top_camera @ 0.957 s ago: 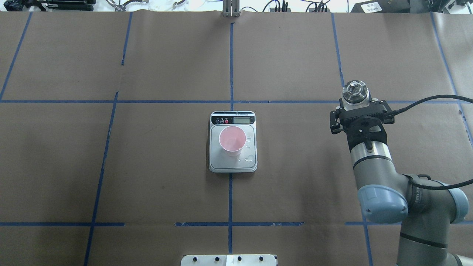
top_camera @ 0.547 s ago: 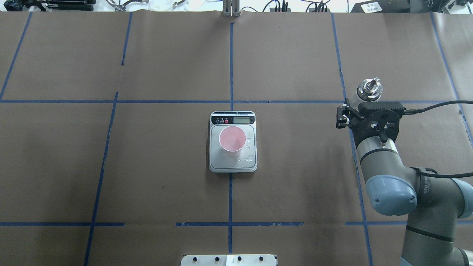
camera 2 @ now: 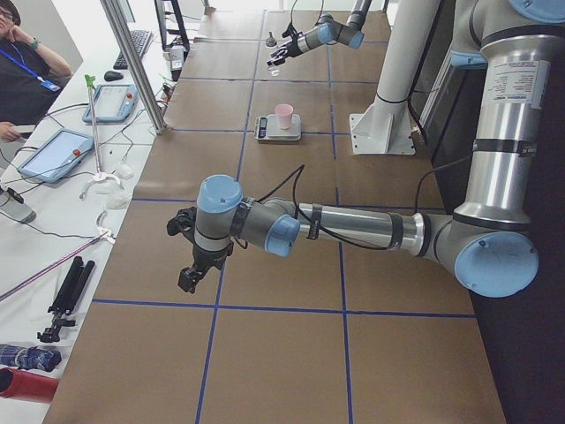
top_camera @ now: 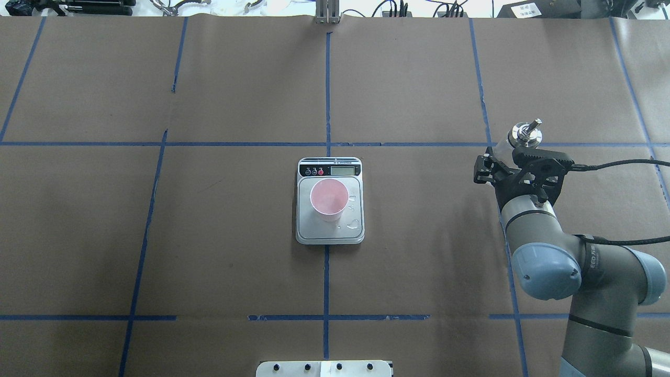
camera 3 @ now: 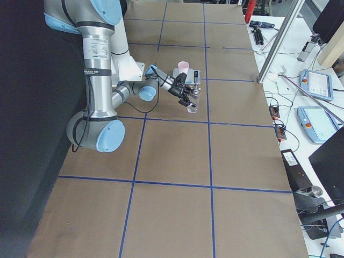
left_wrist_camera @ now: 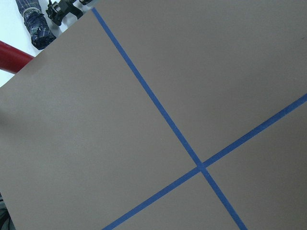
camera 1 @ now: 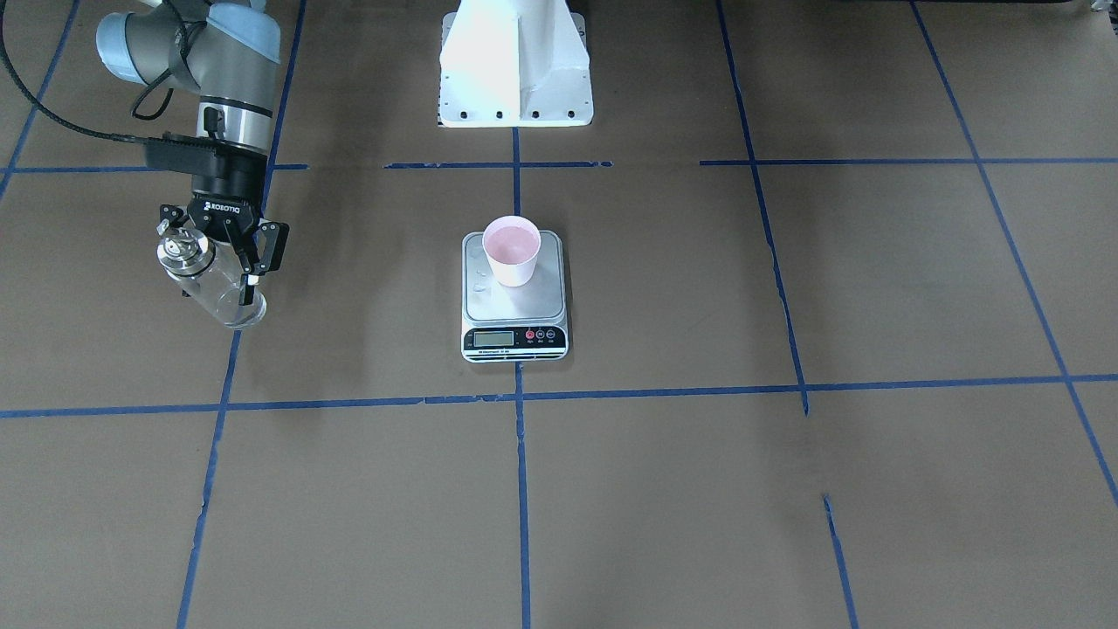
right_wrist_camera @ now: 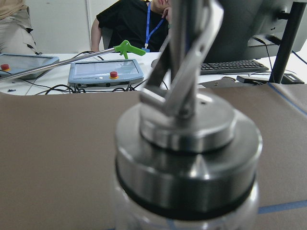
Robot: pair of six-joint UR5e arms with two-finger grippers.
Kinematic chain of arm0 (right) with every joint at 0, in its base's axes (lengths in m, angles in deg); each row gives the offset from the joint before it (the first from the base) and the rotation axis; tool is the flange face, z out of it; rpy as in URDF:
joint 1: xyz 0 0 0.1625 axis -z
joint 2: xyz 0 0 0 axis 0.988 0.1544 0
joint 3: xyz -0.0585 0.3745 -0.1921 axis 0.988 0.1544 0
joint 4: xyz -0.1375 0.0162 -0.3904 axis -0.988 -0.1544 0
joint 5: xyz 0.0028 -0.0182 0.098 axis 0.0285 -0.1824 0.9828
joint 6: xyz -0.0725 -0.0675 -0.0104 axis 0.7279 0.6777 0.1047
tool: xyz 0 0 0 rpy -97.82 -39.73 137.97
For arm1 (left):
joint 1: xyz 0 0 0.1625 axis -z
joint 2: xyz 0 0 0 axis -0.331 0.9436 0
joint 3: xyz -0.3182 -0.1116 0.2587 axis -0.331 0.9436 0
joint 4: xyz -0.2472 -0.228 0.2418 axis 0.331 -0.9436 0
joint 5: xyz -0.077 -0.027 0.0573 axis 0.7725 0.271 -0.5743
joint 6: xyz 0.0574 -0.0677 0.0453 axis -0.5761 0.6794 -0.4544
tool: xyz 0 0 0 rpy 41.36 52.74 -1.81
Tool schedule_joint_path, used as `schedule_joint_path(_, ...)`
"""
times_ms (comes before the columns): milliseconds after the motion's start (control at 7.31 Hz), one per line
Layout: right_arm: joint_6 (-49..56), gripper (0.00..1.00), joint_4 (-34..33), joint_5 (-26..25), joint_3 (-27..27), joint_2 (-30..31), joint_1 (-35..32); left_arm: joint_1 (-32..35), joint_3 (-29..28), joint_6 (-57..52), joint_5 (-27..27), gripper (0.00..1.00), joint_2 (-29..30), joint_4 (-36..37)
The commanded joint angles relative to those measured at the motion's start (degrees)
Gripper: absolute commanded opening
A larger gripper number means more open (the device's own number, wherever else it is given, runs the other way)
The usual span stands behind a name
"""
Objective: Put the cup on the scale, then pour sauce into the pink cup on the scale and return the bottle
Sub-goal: 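Carry the upright bottle with the right gripper back toward its spot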
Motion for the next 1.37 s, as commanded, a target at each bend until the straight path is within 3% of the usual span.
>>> schedule_joint_path(0, -3.2, 0.0, 0.1, 0.0, 1.7, -0.2, 0.1, 0.0, 0.4, 0.1, 0.0, 1.0, -0.1, 0.0)
schedule_joint_path(274, -5.8, 0.0, 0.1, 0.0, 4.5, -0.3, 0.4, -0.1, 0.4, 0.0, -0.2, 1.0, 0.0, 0.0)
schedule_joint_path(1231, -7.2, 0.0, 0.0, 0.2, 5.2, 0.4, 2.1, 0.0, 0.4, -0.1, -0.2, 1.0, 0.1, 0.0)
